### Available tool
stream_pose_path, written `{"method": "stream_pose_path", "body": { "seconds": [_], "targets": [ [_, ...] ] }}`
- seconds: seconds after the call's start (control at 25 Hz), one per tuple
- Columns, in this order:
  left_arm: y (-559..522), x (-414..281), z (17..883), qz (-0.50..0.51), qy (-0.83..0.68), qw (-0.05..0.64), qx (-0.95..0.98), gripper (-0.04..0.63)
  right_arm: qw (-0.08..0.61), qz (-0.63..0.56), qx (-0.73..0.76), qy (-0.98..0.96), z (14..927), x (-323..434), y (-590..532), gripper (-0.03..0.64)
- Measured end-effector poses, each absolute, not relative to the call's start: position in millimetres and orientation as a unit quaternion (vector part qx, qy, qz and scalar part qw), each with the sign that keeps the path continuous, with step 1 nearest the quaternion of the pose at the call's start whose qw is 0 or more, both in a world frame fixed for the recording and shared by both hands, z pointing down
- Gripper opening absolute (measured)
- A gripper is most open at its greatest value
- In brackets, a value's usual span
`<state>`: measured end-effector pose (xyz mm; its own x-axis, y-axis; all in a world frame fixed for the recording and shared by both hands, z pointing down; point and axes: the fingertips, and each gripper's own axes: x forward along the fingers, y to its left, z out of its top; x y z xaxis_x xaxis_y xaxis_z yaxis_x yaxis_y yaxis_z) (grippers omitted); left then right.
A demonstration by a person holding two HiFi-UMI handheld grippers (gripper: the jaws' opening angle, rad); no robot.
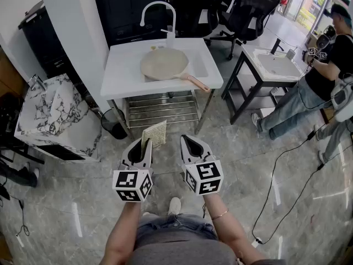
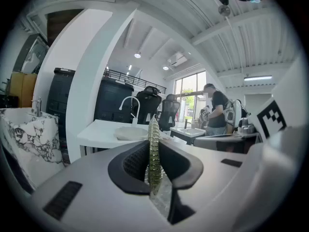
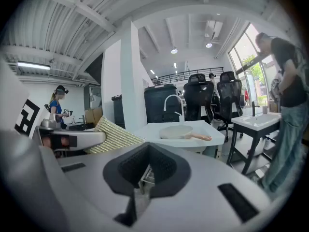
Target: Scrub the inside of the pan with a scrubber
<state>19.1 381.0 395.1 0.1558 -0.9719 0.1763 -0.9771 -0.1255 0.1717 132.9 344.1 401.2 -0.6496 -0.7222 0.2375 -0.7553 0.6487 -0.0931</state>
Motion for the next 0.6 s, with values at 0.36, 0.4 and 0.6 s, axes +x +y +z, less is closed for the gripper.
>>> {"method": "stream_pose_path", "body": {
  "seconds": [0.36, 0.4, 0.6],
  "targets": [
    [375.8, 30.0, 394.4, -0.008, -0.643, 0.154, 0.75, 0.067, 0.096, 0.106, 0.422, -0.895, 409.9, 153.9, 335.3, 0.009],
    [374.9, 30.0, 393.1, -0.011, -0.642, 0.156, 0.75, 0.067, 0.097, 0.108, 0.422, -0.895, 410.6, 155.9, 334.5, 0.009],
    [365.4, 24.1, 389.0, -0.01, -0.641, 0.159, 0.751, 0.067, 0.096, 0.109, 0.432, -0.89, 408.6, 163.7, 322.8, 0.009]
  ]
}}
